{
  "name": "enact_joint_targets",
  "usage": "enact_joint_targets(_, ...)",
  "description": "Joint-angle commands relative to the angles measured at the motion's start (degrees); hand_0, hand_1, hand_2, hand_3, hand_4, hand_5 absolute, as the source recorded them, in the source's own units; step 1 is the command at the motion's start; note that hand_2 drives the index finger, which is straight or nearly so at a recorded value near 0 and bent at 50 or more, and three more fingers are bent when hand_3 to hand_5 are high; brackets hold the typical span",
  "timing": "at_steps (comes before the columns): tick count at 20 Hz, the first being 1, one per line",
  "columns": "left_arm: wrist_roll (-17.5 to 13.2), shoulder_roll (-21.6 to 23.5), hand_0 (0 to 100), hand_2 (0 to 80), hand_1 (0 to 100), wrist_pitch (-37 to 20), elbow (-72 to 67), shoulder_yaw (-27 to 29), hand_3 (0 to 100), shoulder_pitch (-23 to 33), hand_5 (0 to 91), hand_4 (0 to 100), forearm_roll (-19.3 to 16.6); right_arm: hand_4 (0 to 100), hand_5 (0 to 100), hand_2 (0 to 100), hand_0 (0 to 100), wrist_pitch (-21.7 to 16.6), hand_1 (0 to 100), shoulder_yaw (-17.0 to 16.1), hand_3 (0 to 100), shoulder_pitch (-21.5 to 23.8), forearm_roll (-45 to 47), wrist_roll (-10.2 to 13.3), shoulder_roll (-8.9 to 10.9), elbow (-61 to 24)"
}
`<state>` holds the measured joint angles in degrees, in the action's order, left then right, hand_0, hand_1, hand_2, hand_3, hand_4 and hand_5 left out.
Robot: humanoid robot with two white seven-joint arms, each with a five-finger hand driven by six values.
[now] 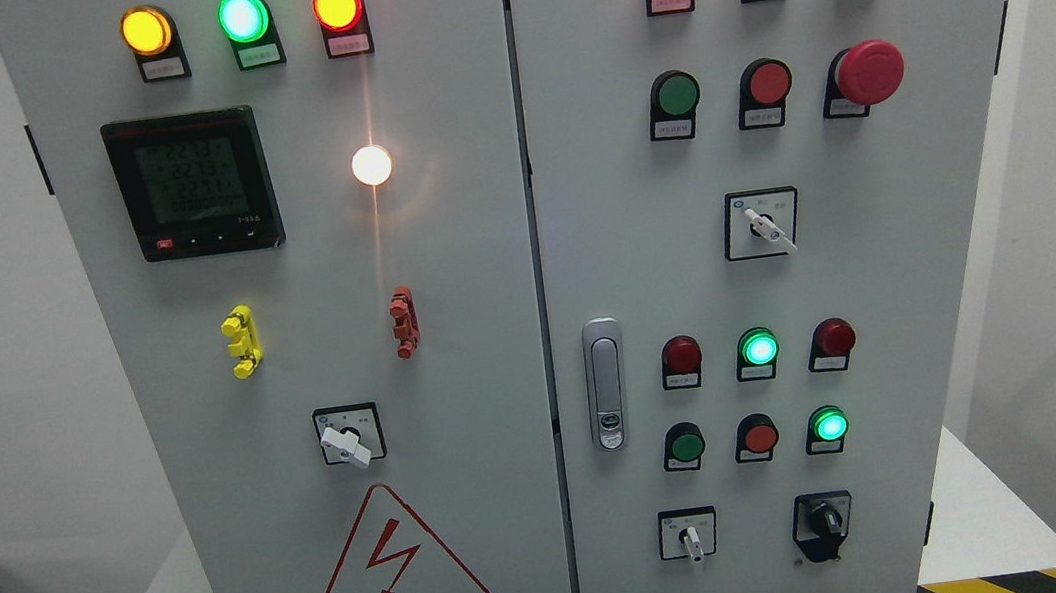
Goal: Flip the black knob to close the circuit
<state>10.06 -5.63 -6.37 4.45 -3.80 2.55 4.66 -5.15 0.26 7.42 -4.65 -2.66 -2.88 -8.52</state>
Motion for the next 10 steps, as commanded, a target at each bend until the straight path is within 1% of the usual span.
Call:
enact_joint_targets(1, -0.04, 0.0, 12, 0.0, 56, -0.04, 0.03, -0.07, 0, 0.0, 0.0, 0, 0.0, 0, 0, 0, 0, -0.03, 11, 1.33, 0, 0.14, 0.08, -0.15, -0.02, -0.36)
enact_joint_targets(7, -0.04, 0.0, 12, 0.0, 56, -0.04, -0.05, 0.02, 0, 0.0, 0.0, 0, 0.0, 0, 0, 0, 0, 0.05, 11, 1.59, 0, 0.31, -0.27, -0.15, -0.37, -1.32)
enact_joint_targets(9, -0.04, 0.0, 12, 0.0, 56, -0.04, -0.05, 0.02, 0, 0.0, 0.0, 0, 0.0, 0, 0, 0, 0, 0.67, 11, 1.94, 0, 1.8, -0.45, -0.32, -0.11, -5.61)
enact_joint_targets(10, -0.04, 0.0, 12, 0.0, 56, -0.04, -0.05, 0.02, 0, 0.0, 0.0, 0, 0.0, 0, 0, 0, 0, 0.93, 11, 1.94, 0, 2.94, -1.32, -1.19, 0.16, -8.24)
